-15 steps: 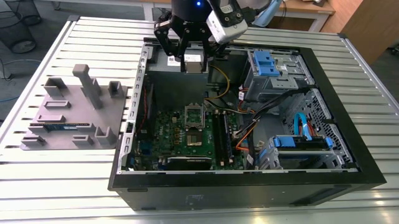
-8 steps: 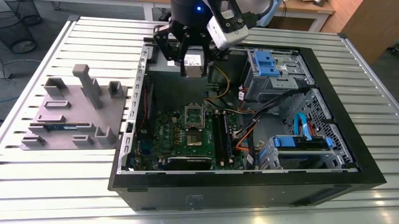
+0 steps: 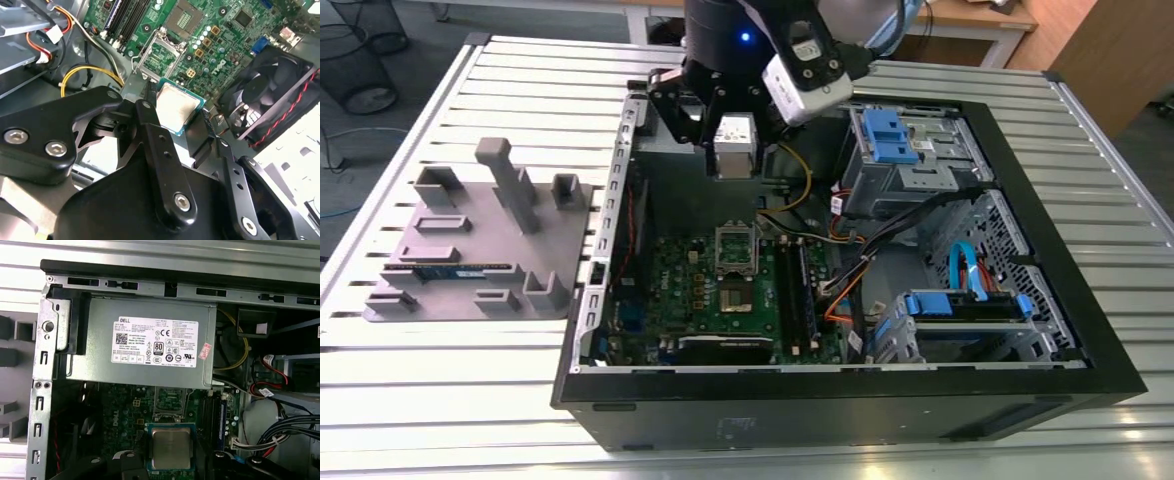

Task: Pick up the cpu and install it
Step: 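Pick up the cpu and move it towards the insertion slot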

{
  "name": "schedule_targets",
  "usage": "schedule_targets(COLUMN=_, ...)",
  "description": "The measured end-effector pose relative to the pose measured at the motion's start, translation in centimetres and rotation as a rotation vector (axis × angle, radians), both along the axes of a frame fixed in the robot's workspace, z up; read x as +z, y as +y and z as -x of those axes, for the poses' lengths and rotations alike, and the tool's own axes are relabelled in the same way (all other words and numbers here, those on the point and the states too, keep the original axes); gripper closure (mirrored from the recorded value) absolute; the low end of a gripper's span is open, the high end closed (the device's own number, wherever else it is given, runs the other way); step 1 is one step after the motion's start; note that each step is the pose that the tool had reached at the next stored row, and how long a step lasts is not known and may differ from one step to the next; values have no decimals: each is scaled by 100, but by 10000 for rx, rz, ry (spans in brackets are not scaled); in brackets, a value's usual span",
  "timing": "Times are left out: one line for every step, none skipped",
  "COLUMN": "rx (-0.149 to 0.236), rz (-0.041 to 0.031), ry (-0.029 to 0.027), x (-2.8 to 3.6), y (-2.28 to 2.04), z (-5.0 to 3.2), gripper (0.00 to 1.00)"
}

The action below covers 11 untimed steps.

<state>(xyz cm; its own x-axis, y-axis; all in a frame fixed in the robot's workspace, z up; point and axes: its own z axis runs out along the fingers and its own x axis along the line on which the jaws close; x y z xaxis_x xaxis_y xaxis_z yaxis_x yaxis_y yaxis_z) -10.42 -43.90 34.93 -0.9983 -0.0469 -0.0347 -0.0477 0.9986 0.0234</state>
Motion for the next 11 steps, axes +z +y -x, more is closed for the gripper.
schedule_targets(rx=0, rz=-11, ry=0, x=-18, y=-10, z=0, gripper=53)
schedule_targets(rx=0, rz=-19, ry=0, x=-36, y=-21, z=0, gripper=53)
schedule_targets(rx=0, rz=-25, ry=0, x=-53, y=-33, z=0, gripper=53)
schedule_targets(rx=1, rz=-32, ry=1, x=-72, y=-47, z=0, gripper=53)
schedule_targets(rx=0, rz=-39, ry=1, x=-91, y=-61, z=0, gripper=53)
schedule_targets(rx=0, rz=-46, ry=1, x=-109, y=-74, z=0, gripper=53)
schedule_targets(rx=1, rz=-52, ry=1, x=-127, y=-87, z=0, gripper=53)
schedule_targets(rx=0, rz=-57, ry=0, x=-145, y=-101, z=0, gripper=53)
schedule_targets(rx=0, rz=-61, ry=0, x=-164, y=-114, z=0, gripper=53)
schedule_targets(rx=1, rz=-65, ry=-1, x=-182, y=-128, z=0, gripper=53)
schedule_targets(rx=0, rz=-67, ry=0, x=-201, y=-142, z=0, gripper=53)
